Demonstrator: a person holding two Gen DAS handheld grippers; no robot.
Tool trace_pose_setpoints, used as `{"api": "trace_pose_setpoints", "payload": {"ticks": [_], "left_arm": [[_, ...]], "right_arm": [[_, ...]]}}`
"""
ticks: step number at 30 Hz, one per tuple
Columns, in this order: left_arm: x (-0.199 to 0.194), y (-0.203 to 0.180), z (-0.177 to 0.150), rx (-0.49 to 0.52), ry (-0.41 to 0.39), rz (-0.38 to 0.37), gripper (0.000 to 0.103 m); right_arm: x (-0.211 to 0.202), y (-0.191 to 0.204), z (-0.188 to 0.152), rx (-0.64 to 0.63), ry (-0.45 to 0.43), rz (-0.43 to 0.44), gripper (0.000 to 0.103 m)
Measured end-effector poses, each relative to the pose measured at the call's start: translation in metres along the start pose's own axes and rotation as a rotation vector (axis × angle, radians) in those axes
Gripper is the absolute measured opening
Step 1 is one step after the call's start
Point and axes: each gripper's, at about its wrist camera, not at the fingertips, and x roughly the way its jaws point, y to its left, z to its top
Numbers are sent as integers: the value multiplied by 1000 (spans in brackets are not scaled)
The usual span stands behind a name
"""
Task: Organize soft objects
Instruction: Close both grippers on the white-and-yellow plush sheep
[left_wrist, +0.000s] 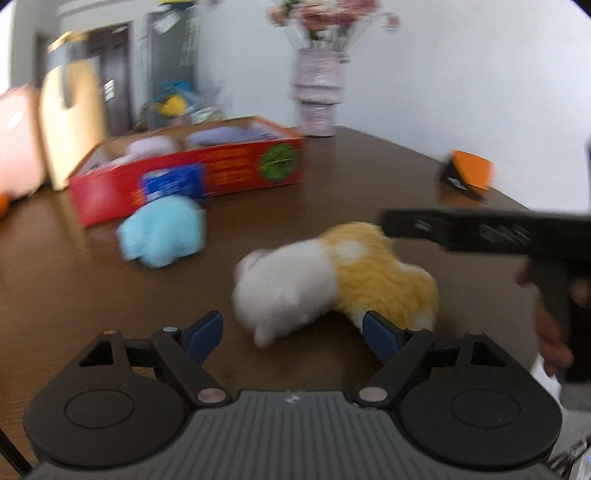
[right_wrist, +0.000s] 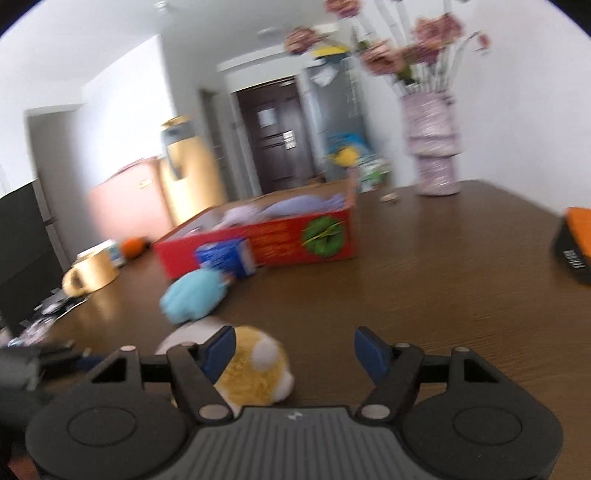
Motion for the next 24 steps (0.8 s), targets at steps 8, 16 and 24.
{"api": "trace_pose_setpoints", "payload": {"ticks": [8, 16, 24], "left_arm": [[-19, 21, -8, 18, -42, 35, 85], [-3, 9, -9, 56, -92, 21, 47], [-22, 8, -24, 21, -98, -14, 44]], "right_arm": [[-24, 11, -15, -79, -15, 58, 75], [-7, 30, -29, -147, 74, 69, 44], [-25, 33, -32, -151, 104, 116, 39]]}}
